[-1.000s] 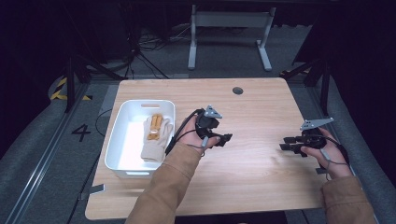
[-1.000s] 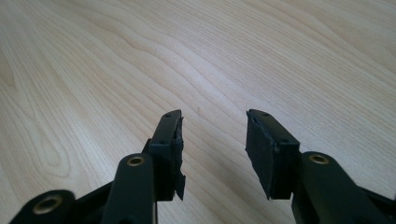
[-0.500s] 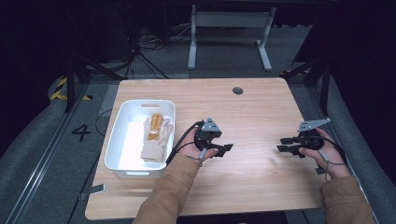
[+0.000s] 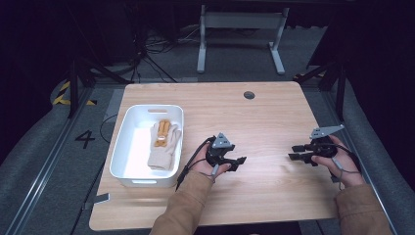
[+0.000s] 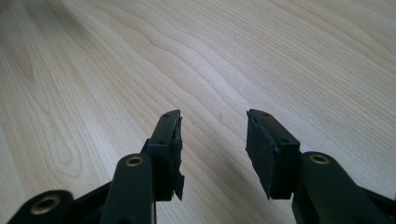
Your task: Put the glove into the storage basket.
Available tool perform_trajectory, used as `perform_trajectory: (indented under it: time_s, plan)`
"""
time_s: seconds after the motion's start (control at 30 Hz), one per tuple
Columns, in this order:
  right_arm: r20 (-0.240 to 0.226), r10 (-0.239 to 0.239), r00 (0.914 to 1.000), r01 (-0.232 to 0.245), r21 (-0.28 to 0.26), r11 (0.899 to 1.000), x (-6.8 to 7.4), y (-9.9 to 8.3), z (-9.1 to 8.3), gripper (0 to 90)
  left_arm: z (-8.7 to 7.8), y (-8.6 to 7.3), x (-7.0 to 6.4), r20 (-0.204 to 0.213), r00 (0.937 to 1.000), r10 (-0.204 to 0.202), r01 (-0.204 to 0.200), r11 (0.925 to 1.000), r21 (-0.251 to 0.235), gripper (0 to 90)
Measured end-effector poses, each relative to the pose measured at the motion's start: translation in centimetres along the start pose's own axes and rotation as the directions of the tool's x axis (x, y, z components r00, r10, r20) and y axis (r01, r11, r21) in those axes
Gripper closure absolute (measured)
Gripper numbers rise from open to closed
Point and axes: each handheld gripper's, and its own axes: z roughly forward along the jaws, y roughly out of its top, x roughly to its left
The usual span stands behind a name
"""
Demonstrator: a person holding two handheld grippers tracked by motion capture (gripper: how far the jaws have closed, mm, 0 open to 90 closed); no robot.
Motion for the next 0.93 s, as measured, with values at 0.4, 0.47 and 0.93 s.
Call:
perform_trajectory:
  time_s: [0.4, 0.47, 0.93]
  plan:
    - [0.000, -0.015, 0.9999, 0.015, 0.018, 1.000, 0.5, 0.2, 0.7, 54.8, 1.0, -1.8, 0.0, -0.074, 0.9971, 0.016, -0.015, 0.9997, 0.020, 37.7]
    - [-0.001, -0.016, 0.9999, 0.016, 0.022, 1.000, 0.6, 0.3, 0.9, 54.1, 0.8, -1.9, 0.0, -0.099, 0.9949, 0.019, -0.017, 0.9995, 0.025, 37.5]
    - [0.005, -0.017, 0.9998, 0.017, 0.015, 1.000, 0.9, 0.4, 1.4, 51.9, 0.7, -2.5, 0.3, -0.176, 0.9837, 0.038, -0.017, 0.9931, 0.116, 32.3]
